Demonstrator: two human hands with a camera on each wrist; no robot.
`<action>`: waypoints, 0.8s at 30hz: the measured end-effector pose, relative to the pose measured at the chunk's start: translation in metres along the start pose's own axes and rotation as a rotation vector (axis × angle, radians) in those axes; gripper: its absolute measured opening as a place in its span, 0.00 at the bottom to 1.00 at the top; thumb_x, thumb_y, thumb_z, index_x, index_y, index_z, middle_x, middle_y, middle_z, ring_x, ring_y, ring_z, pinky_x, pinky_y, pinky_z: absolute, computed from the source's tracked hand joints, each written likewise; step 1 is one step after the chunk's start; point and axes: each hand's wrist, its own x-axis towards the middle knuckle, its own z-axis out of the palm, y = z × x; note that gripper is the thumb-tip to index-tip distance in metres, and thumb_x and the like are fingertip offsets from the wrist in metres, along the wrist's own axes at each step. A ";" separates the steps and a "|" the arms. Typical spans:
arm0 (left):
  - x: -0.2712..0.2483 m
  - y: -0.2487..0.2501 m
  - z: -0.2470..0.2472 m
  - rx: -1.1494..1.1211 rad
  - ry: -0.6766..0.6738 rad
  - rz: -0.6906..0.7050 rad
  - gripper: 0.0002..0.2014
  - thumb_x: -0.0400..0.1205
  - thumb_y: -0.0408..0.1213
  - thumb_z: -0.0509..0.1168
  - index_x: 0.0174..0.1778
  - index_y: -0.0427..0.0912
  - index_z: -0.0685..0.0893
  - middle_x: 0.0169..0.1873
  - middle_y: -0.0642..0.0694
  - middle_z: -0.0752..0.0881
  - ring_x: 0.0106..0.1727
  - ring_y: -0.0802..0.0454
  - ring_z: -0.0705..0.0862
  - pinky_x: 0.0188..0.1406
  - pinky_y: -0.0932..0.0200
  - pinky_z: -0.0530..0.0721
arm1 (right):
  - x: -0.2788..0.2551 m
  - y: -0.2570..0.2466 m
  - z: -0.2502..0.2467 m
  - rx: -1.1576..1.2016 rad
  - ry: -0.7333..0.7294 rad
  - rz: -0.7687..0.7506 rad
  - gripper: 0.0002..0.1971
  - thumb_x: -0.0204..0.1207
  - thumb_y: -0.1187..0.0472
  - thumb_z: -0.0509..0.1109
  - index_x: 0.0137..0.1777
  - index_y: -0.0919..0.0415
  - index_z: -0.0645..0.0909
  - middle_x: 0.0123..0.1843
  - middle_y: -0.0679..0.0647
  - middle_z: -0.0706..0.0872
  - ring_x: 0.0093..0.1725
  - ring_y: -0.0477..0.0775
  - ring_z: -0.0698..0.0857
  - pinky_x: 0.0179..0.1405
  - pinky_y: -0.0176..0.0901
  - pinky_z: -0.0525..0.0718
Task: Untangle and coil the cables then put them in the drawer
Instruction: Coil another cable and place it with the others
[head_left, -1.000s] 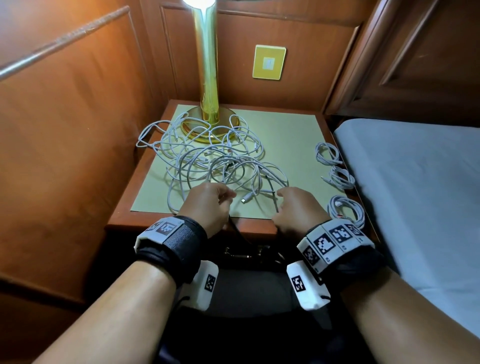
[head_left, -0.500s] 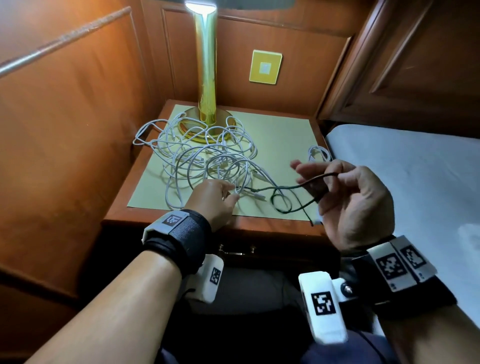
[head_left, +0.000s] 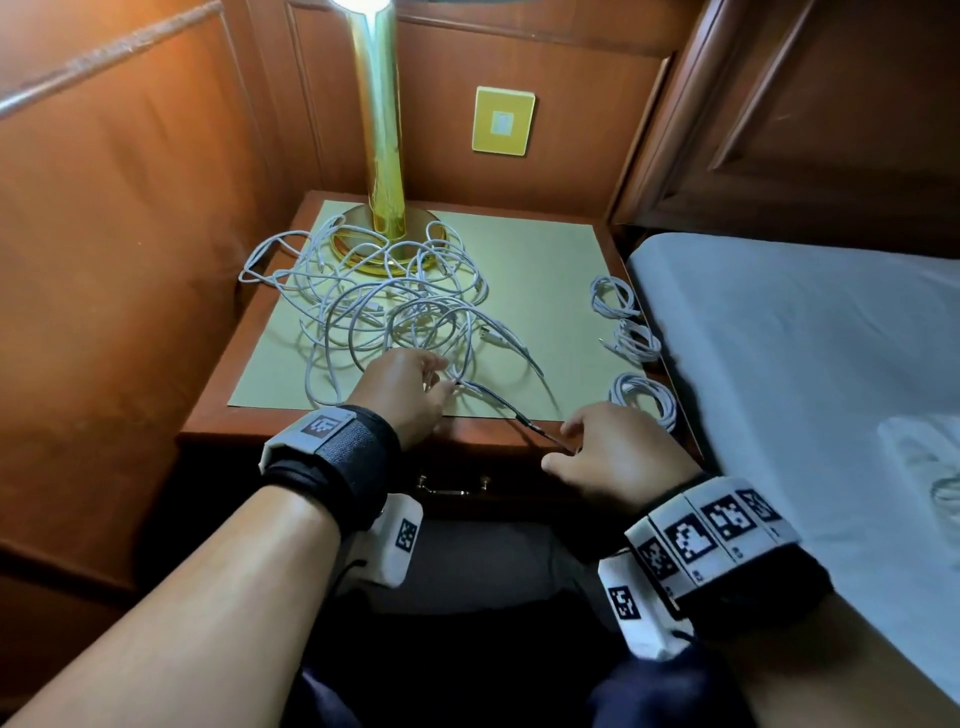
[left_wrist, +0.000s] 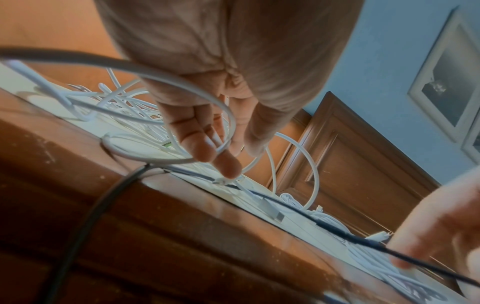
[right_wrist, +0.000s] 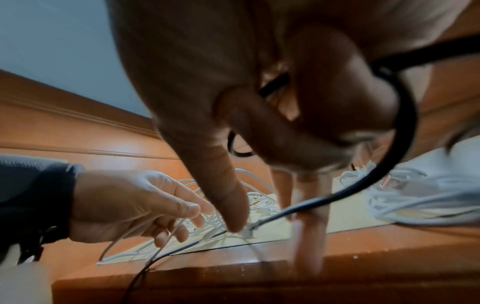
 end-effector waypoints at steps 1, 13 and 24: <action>0.000 0.001 0.000 0.009 -0.004 0.003 0.19 0.84 0.42 0.69 0.70 0.43 0.84 0.58 0.48 0.88 0.61 0.51 0.84 0.56 0.68 0.71 | 0.001 0.000 0.000 -0.005 0.007 -0.015 0.14 0.74 0.48 0.72 0.52 0.57 0.89 0.47 0.52 0.92 0.49 0.54 0.88 0.53 0.46 0.86; 0.002 0.008 0.010 0.129 -0.086 0.013 0.21 0.84 0.42 0.67 0.74 0.44 0.81 0.66 0.44 0.86 0.67 0.47 0.82 0.62 0.61 0.74 | -0.031 0.014 -0.025 0.768 0.796 -0.309 0.32 0.74 0.43 0.76 0.22 0.56 0.60 0.18 0.47 0.64 0.20 0.49 0.62 0.21 0.41 0.64; -0.051 0.040 -0.015 0.179 0.163 0.277 0.23 0.85 0.59 0.56 0.56 0.45 0.86 0.54 0.45 0.83 0.60 0.43 0.79 0.57 0.47 0.79 | -0.058 0.029 -0.018 0.970 0.485 -0.357 0.31 0.76 0.34 0.69 0.29 0.58 0.63 0.22 0.47 0.64 0.22 0.49 0.64 0.23 0.42 0.67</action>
